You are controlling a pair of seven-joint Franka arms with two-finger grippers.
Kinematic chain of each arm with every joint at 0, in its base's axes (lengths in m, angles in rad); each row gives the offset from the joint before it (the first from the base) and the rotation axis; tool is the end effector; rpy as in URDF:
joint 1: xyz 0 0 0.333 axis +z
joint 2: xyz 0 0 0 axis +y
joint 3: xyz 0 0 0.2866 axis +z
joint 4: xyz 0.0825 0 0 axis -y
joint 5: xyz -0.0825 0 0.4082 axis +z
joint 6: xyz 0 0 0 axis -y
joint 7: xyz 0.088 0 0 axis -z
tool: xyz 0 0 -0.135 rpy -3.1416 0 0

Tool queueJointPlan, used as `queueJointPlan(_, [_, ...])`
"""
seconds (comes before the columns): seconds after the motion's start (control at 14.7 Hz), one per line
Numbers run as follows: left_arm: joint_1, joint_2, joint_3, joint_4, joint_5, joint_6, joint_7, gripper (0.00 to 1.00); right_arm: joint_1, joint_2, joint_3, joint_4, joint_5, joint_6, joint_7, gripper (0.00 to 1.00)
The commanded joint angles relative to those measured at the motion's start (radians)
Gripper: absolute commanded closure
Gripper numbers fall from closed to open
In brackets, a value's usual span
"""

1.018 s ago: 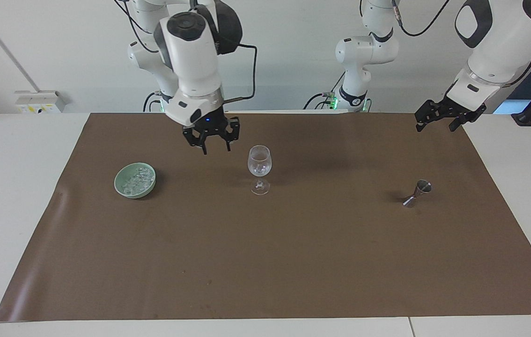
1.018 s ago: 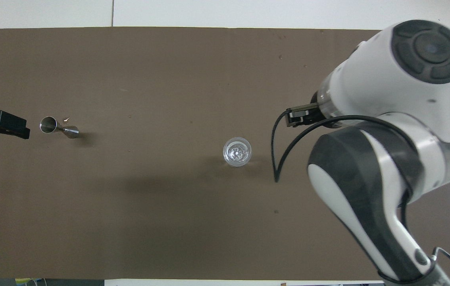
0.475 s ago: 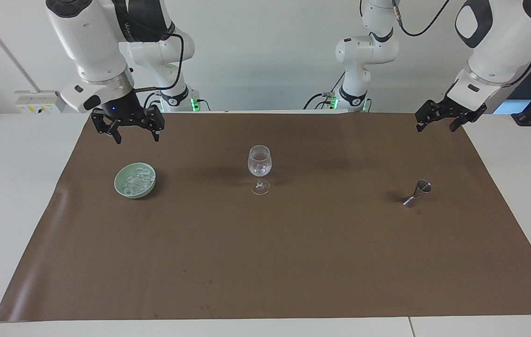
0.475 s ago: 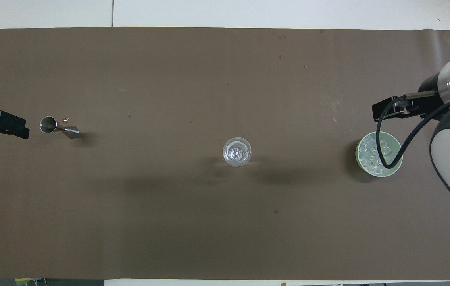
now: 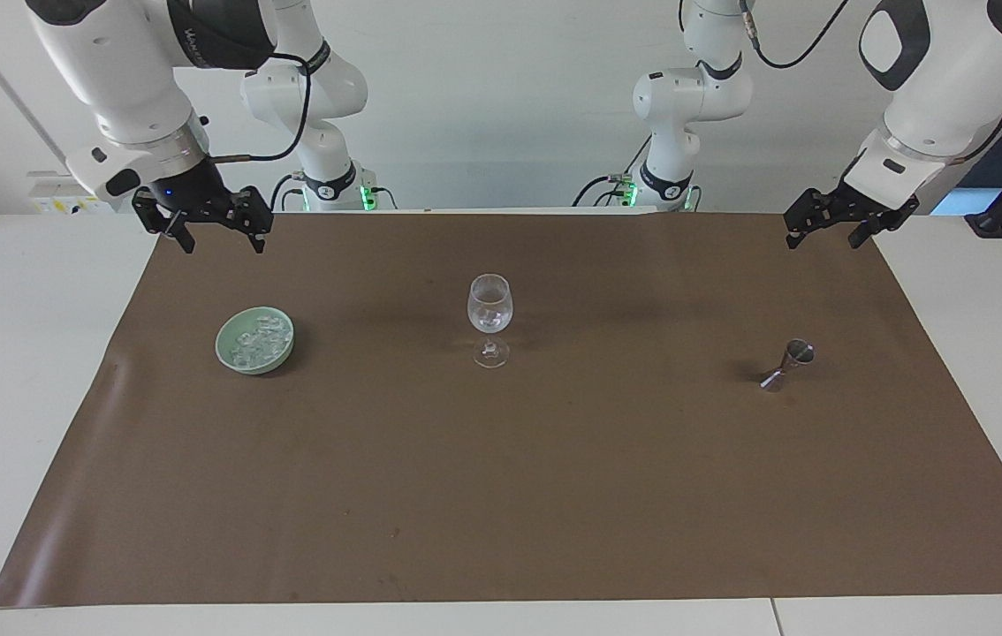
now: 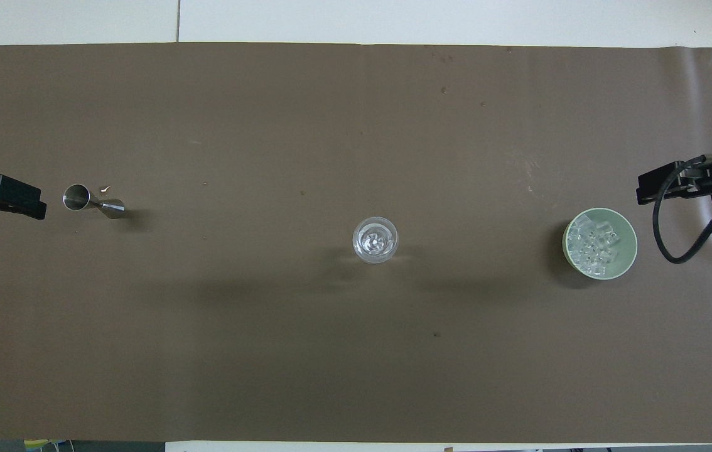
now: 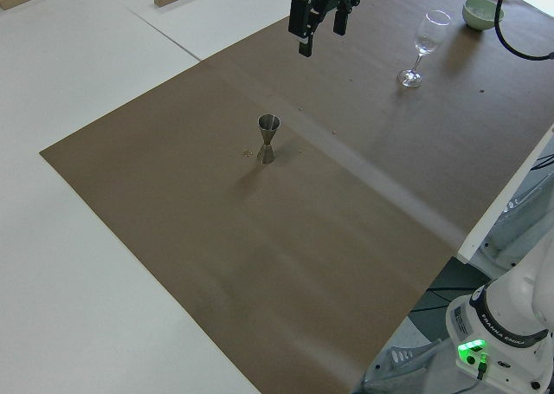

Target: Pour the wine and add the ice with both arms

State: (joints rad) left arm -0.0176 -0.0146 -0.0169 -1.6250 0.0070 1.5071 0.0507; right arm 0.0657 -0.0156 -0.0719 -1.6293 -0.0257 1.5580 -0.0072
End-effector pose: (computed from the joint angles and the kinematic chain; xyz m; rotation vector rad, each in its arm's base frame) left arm 0.5628 -0.0185 0.5437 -3.1282 0.1332 0.1620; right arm 0.5697 -0.0073 0.5461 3.1162 0.0022 -0.0871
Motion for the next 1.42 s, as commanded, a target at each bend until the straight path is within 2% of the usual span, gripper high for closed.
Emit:
queueJointPlan(0.0, [0.01, -0.028, -0.008, -0.033, 0.018, 0.022, 0.006, 0.0, -0.024, -0.035, 0.012, -0.038, -0.002, 0.025, -0.036, 0.0])
queueJointPlan(1.36, [0.01, -0.028, -0.008, -0.033, 0.018, 0.022, 0.005, 0.0, -0.05, -0.026, 0.017, -0.024, 0.01, -0.003, -0.037, 0.0])
